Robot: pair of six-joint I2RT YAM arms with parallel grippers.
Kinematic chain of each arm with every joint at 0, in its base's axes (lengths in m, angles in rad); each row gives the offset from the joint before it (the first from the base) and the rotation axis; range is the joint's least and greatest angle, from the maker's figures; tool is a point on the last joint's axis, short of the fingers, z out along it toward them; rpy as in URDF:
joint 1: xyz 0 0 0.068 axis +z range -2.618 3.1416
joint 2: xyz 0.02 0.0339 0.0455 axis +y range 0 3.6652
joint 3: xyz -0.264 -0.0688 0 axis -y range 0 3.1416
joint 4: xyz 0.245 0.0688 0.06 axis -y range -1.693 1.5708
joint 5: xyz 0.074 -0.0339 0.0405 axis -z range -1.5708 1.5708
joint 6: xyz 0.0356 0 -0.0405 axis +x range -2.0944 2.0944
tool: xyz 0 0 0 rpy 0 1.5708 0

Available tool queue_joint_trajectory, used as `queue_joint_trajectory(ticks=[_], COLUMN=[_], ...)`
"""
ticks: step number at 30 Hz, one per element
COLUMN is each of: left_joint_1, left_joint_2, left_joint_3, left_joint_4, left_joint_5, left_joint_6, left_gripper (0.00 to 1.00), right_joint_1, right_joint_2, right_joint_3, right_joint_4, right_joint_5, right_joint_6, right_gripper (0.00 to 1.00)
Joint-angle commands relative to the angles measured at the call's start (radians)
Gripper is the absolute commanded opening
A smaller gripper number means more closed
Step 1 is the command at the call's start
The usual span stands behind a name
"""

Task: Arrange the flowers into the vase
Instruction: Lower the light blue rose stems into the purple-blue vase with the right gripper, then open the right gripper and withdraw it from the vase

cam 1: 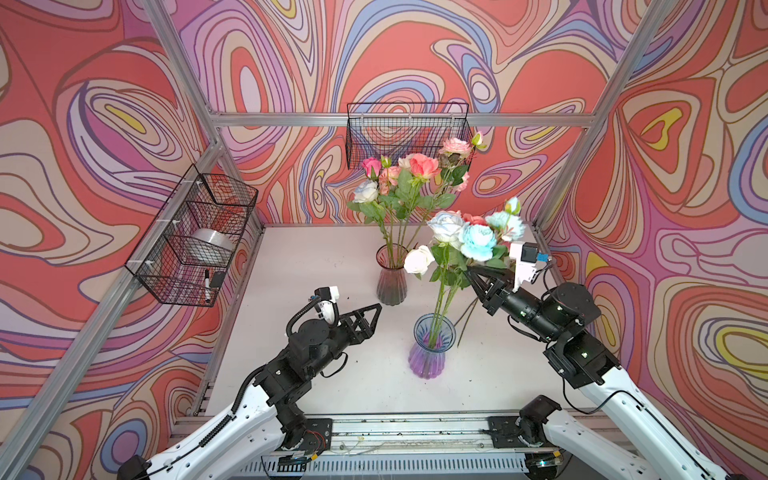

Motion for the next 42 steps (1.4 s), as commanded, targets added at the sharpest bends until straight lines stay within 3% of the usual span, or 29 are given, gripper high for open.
queue_joint_trajectory(ticks=[1, 10, 18, 22, 29, 35, 42], left_joint_1=[0.003, 0.003, 0.005, 0.003, 0.003, 0.004, 0.004], left_joint_2=[0.027, 0.077, 0.061, 0.052, 0.036, 0.007, -0.028], left_joint_3=[-0.015, -0.051, -0.117, -0.138, -0.169, -0.176, -0.17], left_joint_4=[0.063, 0.135, 0.187, 0.203, 0.223, 0.209, 0.122], left_joint_5=[-0.006, 0.019, 0.019, 0.014, 0.013, 0.002, -0.001], left_joint_6=[-0.027, -0.06, -0.086, -0.088, -0.087, -0.08, -0.077], left_gripper=[0.84, 0.84, 0.83, 0.83, 0.84, 0.84, 0.83], right_joint_1=[0.021, 0.045, 0.045, 0.046, 0.046, 0.045, 0.044], right_joint_2=[0.02, -0.024, -0.052, -0.082, -0.18, -0.172, -0.098], right_joint_3=[0.012, -0.024, -0.038, -0.047, -0.103, -0.082, -0.087], right_joint_4=[-0.069, -0.192, -0.327, -0.401, -0.453, -0.529, -0.652], right_joint_5=[-0.068, -0.031, -0.043, -0.043, 0.073, 0.11, 0.364], right_joint_6=[-0.012, -0.04, -0.041, -0.059, -0.013, 0.013, 0.121], right_gripper=[0.24, 0.26, 0.34, 0.43, 0.49, 0.52, 0.53])
